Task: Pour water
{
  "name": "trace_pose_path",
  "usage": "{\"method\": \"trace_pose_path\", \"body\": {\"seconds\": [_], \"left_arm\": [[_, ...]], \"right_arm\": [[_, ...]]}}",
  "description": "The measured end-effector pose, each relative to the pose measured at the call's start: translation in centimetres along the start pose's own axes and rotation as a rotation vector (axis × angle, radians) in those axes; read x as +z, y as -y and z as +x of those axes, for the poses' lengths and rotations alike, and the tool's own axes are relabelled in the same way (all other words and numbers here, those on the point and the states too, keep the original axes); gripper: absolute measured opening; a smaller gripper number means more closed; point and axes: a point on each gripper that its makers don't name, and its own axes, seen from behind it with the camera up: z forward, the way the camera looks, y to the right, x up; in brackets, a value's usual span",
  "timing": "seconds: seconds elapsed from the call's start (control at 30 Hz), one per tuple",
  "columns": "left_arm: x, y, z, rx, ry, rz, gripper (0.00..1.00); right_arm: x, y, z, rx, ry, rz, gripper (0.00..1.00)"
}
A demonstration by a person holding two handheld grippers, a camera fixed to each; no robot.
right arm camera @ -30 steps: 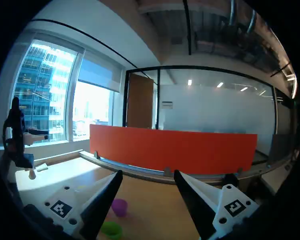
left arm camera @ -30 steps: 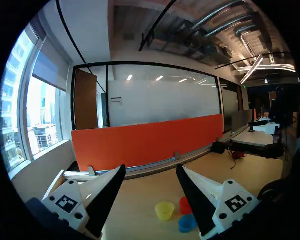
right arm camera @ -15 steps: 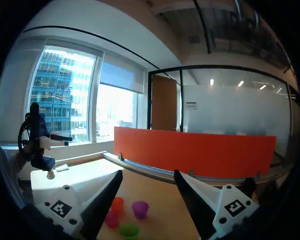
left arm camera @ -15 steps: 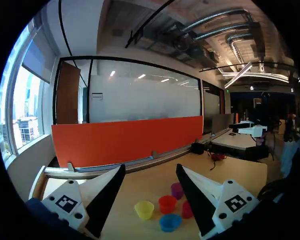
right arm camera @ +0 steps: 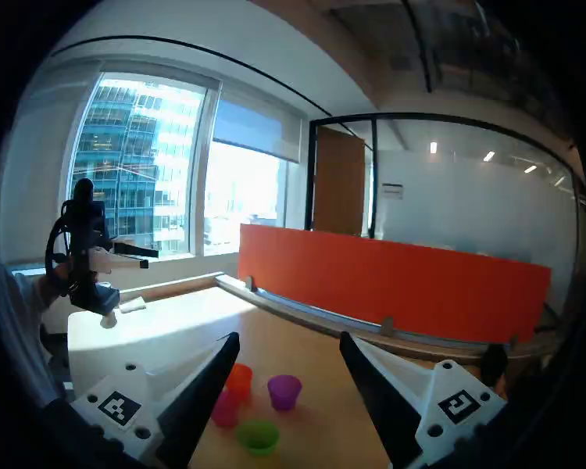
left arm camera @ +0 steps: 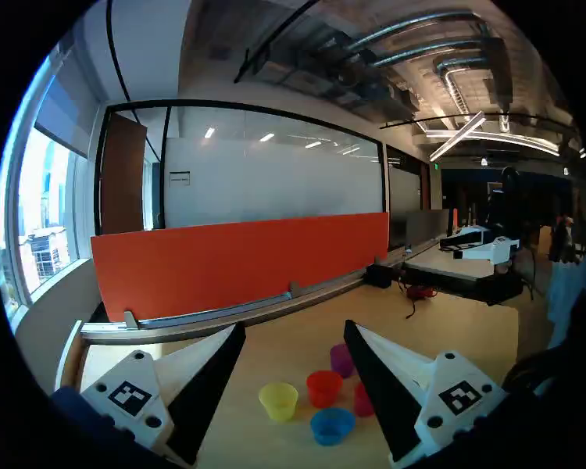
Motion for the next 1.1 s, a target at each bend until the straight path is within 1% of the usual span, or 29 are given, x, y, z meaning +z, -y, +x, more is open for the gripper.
{"method": "trace_pose_path", "body": {"seconds": [0.2, 0.4, 0.6, 0.9, 1.1], "left_arm": [[0.4, -0.6, -1.9, 0.001, 0.04, -0.032, 0.94], [0.6, -0.7, -3.9, -0.005, 0.073, -0.044, 0.94], [1.0, -0.9, -5.9, -0.001, 0.106, -0.057, 0.94], [1.6, -1.3, -9.1, -0.003, 0.154, -0.071, 0.94], [1.9, -1.5, -11.1, -0.001, 0.189, -0.083, 0.94]], "right_arm": [[0.3, 0.7, -1.6, -0.014, 0.04, 0.027, 0.99], [0.6, 1.3, -3.1, -0.017, 0.079, 0.049, 0.99], [0.9, 1.6, -4.4, -0.008, 0.097, 0.064, 0.99], [1.2, 2.3, -7.6, 0.01, 0.145, 0.094, 0.99], [1.4, 2.5, -10.1, 0.0, 0.188, 0.103, 0.99]]}}
